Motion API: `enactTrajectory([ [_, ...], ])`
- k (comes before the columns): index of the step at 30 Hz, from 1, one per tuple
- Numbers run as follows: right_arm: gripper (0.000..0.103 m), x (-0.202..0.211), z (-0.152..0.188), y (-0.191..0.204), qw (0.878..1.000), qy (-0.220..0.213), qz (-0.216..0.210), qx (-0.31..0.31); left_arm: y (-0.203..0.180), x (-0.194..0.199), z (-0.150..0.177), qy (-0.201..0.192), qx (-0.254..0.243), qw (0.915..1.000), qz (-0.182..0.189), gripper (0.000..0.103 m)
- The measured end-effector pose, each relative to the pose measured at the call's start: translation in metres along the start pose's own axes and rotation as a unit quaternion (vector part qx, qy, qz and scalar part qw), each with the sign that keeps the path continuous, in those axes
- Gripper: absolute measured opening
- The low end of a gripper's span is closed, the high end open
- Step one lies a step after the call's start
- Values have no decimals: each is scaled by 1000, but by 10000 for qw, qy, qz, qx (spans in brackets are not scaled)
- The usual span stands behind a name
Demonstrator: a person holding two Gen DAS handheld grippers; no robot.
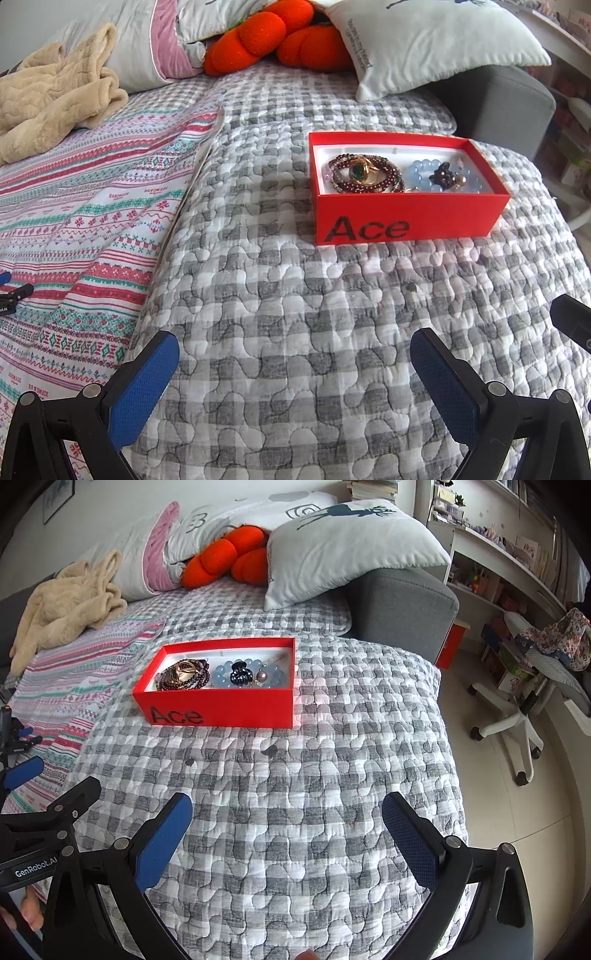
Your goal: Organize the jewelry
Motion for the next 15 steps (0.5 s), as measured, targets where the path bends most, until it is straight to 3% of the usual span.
enactTrajectory([
  [15,103,-6,2,1,10000,45,21,21,2,1,-1,-35,-51,9999,-80,103],
])
Point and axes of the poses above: each gripper's, at about its wrist camera, not at the fingertips, and x roughly against the way its jaws point, y to its left, z to its underside, the point moved 3 cm from there along -x, roughly the way its jaws point, and after that the axes turned 10 degrees about -y, right-handed, at the moved point
